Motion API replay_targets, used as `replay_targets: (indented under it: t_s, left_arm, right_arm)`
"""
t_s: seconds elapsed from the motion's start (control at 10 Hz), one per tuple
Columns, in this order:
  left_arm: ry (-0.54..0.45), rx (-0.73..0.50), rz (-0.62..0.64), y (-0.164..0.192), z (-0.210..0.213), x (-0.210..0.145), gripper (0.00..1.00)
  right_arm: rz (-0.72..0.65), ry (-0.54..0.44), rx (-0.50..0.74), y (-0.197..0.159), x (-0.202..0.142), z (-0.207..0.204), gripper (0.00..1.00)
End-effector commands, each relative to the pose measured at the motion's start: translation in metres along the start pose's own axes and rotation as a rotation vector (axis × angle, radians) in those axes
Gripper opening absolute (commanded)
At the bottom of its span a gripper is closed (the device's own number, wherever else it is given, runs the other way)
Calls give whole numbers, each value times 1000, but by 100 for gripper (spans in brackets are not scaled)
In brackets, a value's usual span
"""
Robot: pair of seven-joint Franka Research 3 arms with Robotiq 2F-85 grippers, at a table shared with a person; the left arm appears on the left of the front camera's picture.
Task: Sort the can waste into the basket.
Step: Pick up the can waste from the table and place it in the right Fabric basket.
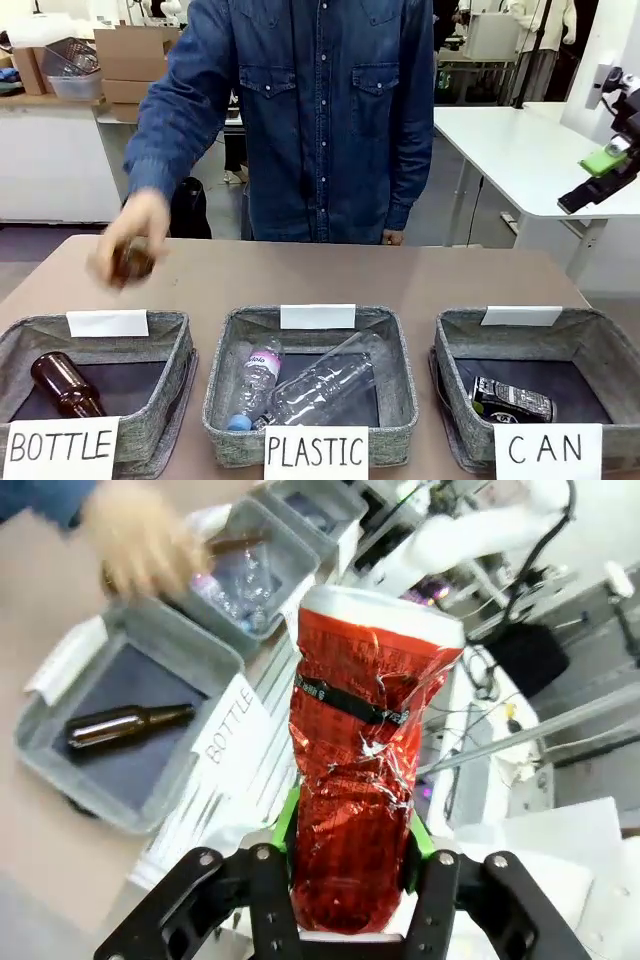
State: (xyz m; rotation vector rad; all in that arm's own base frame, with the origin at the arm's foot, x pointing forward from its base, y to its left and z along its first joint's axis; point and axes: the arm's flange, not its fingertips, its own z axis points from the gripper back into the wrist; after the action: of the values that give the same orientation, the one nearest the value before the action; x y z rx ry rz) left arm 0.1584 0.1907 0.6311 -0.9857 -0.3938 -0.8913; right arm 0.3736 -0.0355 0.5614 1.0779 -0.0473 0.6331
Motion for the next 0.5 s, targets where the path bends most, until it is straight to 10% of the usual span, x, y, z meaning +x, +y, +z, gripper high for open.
replay_targets:
  t_s: [0.0, 0.4]
  left_arm:
    - [-73, -98, -90, -10, 7, -13, 43]
    - [-30, -30, -38, -21, -13, -14, 43]
  right_arm:
    - [15, 13, -5, 0, -2, 2, 100]
    - [15, 13, -5, 0, -2, 2, 100]
